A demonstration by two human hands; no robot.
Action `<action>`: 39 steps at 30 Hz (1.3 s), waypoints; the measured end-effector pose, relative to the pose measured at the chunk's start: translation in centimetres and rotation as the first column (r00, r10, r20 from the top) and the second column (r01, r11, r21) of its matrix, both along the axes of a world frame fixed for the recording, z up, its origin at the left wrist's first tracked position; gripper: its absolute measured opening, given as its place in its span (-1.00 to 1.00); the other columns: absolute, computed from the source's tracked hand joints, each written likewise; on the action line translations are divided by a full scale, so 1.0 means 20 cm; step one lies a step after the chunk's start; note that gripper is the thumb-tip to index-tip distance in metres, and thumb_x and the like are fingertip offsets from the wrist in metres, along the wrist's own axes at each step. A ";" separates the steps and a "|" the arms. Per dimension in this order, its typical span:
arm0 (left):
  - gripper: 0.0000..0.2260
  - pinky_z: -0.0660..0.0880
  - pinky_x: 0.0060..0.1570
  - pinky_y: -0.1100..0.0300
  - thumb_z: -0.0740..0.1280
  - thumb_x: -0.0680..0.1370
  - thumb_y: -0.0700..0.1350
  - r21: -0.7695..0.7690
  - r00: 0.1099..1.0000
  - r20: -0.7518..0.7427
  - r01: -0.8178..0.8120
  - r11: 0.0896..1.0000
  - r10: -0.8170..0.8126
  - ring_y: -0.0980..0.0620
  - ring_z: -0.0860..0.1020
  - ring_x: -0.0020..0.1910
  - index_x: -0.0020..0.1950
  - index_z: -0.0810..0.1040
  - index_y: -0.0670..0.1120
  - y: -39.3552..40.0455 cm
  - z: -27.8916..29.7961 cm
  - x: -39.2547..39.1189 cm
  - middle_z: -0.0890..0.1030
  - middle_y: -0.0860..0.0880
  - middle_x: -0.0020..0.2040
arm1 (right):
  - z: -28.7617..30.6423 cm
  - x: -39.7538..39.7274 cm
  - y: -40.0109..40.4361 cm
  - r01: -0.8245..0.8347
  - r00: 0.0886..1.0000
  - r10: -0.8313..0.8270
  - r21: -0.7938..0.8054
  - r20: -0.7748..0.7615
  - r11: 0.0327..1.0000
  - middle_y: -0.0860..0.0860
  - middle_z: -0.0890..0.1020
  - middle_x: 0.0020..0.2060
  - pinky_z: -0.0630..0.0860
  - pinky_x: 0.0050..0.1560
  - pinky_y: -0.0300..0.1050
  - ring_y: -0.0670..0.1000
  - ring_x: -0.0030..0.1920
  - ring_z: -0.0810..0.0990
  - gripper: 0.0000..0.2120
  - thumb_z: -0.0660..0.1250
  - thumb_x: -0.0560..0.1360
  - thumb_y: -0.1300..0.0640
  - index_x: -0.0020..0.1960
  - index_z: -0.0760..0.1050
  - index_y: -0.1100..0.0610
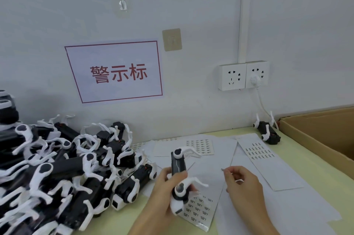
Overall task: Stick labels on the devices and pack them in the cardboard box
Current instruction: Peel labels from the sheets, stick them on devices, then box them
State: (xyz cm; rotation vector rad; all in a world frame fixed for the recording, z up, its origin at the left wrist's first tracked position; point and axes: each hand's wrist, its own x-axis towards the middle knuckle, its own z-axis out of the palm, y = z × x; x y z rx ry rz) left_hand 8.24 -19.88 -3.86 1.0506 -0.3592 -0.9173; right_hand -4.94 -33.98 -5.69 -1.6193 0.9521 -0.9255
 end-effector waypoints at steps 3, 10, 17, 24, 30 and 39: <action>-0.39 0.60 -0.30 -0.02 0.54 0.27 -0.26 -0.114 0.995 -0.028 -0.102 0.988 0.099 -0.25 0.62 -0.35 0.25 0.49 0.08 0.01 -0.07 -0.01 0.60 -0.30 -0.24 | 0.00 0.00 0.00 0.000 1.000 0.000 -0.004 -0.010 1.000 -0.02 0.65 -0.28 0.54 -0.20 -0.07 0.06 -0.23 0.64 -0.88 0.38 0.56 0.13 -0.17 0.59 0.02; -0.28 0.47 -0.05 -0.05 0.53 0.30 -0.18 -0.160 0.988 0.127 -0.066 0.985 0.087 -0.22 0.47 -0.16 0.38 0.44 0.30 0.00 -0.08 -0.01 0.50 -0.22 -0.12 | 0.00 0.01 0.00 0.012 0.999 -0.014 -0.037 -0.046 0.999 -0.02 0.65 -0.28 0.59 -0.13 0.03 0.07 -0.23 0.63 -0.88 0.39 0.55 0.11 -0.17 0.59 0.01; -0.35 0.48 -0.12 -0.02 0.45 0.38 -0.27 -0.229 0.991 0.123 -0.021 0.973 0.051 -0.21 0.56 -0.24 0.36 0.49 0.28 0.01 -0.04 0.05 0.57 -0.26 -0.12 | 0.00 0.01 0.02 -0.002 0.998 -0.007 -0.135 -0.066 0.991 -0.02 0.63 -0.36 0.56 -0.24 -0.05 0.06 -0.28 0.63 -0.86 0.39 0.54 0.13 -0.19 0.57 -0.01; -0.40 0.53 -0.30 0.10 0.40 0.43 -0.28 -0.229 0.989 0.144 0.019 0.973 0.015 -0.17 0.53 -0.28 0.33 0.53 0.28 0.00 -0.06 0.09 0.56 -0.20 -0.06 | 0.02 0.02 0.04 -0.071 0.995 0.049 -0.255 -0.091 0.964 -0.12 0.61 -0.34 0.41 -0.22 -0.22 -0.15 -0.22 0.55 -0.84 0.39 0.54 0.15 -0.20 0.57 -0.03; -0.41 0.52 -0.30 0.10 0.39 0.40 -0.26 -0.265 0.987 0.139 -0.037 0.963 0.076 -0.06 0.49 -0.37 0.31 0.53 0.28 0.00 -0.06 0.15 0.49 -0.16 0.04 | 0.16 0.09 0.06 -0.151 0.988 0.134 -0.299 -0.075 0.942 -0.17 0.62 -0.28 0.44 -0.22 -0.23 -0.13 -0.27 0.56 -0.87 0.37 0.56 0.12 -0.16 0.59 -0.03; -0.49 0.52 -0.30 0.08 0.34 0.36 -0.22 -0.286 0.992 0.092 -0.059 0.956 0.089 -0.11 0.50 -0.40 0.22 0.57 0.25 0.02 -0.04 0.17 0.53 -0.18 -0.11 | 0.48 0.33 0.06 -0.528 0.848 0.510 -0.335 -0.147 0.781 0.02 0.58 -0.36 0.43 -0.19 -0.19 -0.10 -0.32 0.50 -0.87 0.40 0.53 0.17 -0.21 0.61 0.09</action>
